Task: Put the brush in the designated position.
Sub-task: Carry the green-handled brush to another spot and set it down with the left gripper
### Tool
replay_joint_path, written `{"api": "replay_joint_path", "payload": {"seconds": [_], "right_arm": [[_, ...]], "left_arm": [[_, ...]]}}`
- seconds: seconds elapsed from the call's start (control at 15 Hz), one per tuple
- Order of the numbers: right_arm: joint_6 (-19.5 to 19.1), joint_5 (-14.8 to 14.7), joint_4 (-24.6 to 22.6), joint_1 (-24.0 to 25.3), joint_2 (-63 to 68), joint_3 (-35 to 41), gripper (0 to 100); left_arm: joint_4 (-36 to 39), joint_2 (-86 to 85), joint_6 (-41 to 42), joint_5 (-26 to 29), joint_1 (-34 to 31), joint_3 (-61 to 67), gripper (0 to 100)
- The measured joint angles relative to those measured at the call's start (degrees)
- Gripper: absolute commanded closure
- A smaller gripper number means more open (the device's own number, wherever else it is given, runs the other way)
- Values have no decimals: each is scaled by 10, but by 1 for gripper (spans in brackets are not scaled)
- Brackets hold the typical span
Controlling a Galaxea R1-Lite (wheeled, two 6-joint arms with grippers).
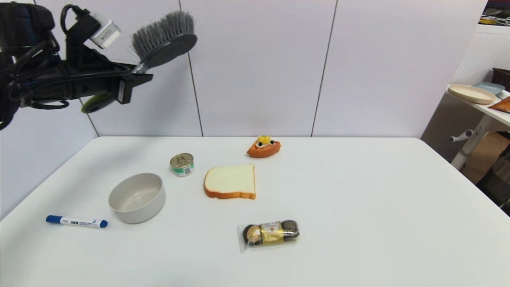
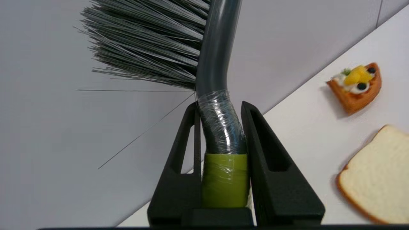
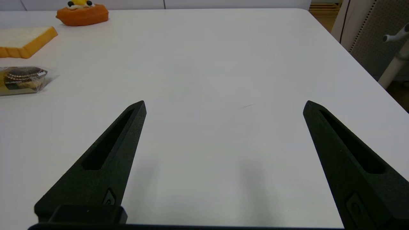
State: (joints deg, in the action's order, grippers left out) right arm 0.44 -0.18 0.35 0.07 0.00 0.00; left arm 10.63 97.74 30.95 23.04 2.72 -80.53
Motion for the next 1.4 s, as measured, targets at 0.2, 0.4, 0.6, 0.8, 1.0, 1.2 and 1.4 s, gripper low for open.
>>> {"api": "replay_joint_path", "payload": {"seconds": [0.2, 0.4, 0.6, 0.8, 1.0, 1.2, 1.4], "right_arm": [[0, 0, 0, 0, 0, 0, 0], [0, 0, 0, 0, 0, 0, 0], [0, 0, 0, 0, 0, 0, 0], [0, 0, 0, 0, 0, 0, 0], [0, 0, 0, 0, 0, 0, 0], [0, 0, 0, 0, 0, 0, 0], [0, 0, 0, 0, 0, 0, 0]], "left_arm": [[-6, 19, 71, 131, -99, 8, 100], [-7, 69, 142, 247, -147, 9, 100], [-8, 128, 208, 324, -164, 7, 100], [-8, 184, 262, 350, -166, 6, 100], [-33, 233, 300, 405, -167, 5, 100], [-140, 264, 374, 448, -167, 5, 100], [-305, 284, 491, 458, -175, -14, 100]]}}
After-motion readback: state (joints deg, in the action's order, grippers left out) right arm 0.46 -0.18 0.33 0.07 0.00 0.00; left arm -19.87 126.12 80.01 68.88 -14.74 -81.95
